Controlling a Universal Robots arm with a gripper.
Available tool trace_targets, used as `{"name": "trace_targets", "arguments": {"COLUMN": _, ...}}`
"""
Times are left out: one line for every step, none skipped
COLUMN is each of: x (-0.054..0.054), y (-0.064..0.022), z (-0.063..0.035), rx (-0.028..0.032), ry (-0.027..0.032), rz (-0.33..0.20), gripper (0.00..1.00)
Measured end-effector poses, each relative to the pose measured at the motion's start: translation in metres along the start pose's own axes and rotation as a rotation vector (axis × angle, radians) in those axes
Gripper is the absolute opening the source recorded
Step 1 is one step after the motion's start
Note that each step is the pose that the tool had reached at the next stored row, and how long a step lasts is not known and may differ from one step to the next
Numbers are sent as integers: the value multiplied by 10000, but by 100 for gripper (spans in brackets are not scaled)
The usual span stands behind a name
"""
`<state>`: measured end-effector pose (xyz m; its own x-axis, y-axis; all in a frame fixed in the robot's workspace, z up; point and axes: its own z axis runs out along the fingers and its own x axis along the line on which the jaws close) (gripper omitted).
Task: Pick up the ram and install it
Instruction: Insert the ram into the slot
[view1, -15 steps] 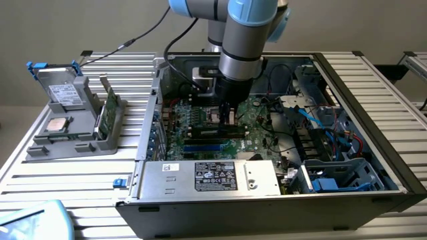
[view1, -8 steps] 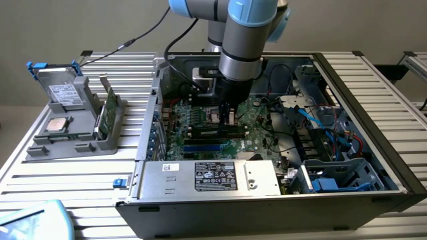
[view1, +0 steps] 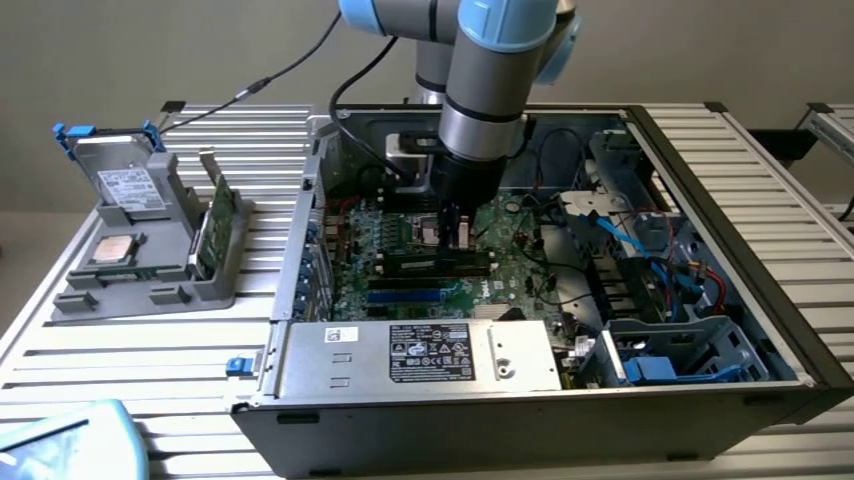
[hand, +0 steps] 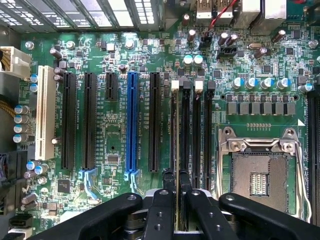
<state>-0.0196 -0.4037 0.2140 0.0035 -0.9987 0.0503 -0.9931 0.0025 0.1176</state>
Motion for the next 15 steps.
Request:
{"name": "trace_targets", "arguments": {"x": -1, "y": 0, "z": 0, "rx": -5, "ry": 5, "rz": 0, "gripper": 15}}
{"name": "trace_targets", "arguments": {"x": -2, "y": -1, "z": -1, "rx": -8, "ry": 13, "rz": 0, "gripper": 15}}
{"name": "trace_targets", "arguments": {"x": -2, "y": -1, "z": -1, "rx": -13, "ry": 18, "rz": 1, "gripper": 15}}
{"name": "trace_targets", "arguments": {"x": -2, "y": -2, "z": -1, "rx": -15, "ry": 22, "rz": 1, "gripper": 15}}
{"name": "trace_targets", "arguments": {"x": -2, "y": -3, "z": -1, "rx": -18, "ry": 25, "rz": 1, "gripper": 15}}
{"name": "trace_targets", "arguments": {"x": -2, "y": -3, "z": -1, "rx": -21, "ry": 30, "rz": 2, "gripper": 15}}
{"name": "trace_targets", "arguments": {"x": -2, "y": -4, "z": -1, "rx": -24, "ry": 35, "rz": 2, "gripper": 15}}
{"name": "trace_targets", "arguments": {"x": -2, "y": -5, "z": 0, "rx": -27, "ry": 39, "rz": 2, "gripper": 15}}
{"name": "trace_targets", "arguments": {"x": -2, "y": -6, "z": 1, "rx": -29, "ry": 43, "rz": 3, "gripper": 15}}
{"name": "trace_targets", "arguments": {"x": -3, "y": -7, "z": 2, "rx": -32, "ry": 47, "rz": 4, "gripper": 15}}
{"name": "trace_targets", "arguments": {"x": -3, "y": -8, "z": 2, "rx": -34, "ry": 52, "rz": 4, "gripper": 15}}
{"name": "trace_targets", "arguments": {"x": -3, "y": -9, "z": 3, "rx": -37, "ry": 57, "rz": 4, "gripper": 15}}
{"name": "trace_targets", "arguments": {"x": -3, "y": -9, "z": 3, "rx": -39, "ry": 61, "rz": 4, "gripper": 15}}
{"name": "trace_targets", "arguments": {"x": -3, "y": -10, "z": 4, "rx": -41, "ry": 64, "rz": 5, "gripper": 15}}
{"name": "trace_targets", "arguments": {"x": -4, "y": -10, "z": 5, "rx": -42, "ry": 67, "rz": 5, "gripper": 15}}
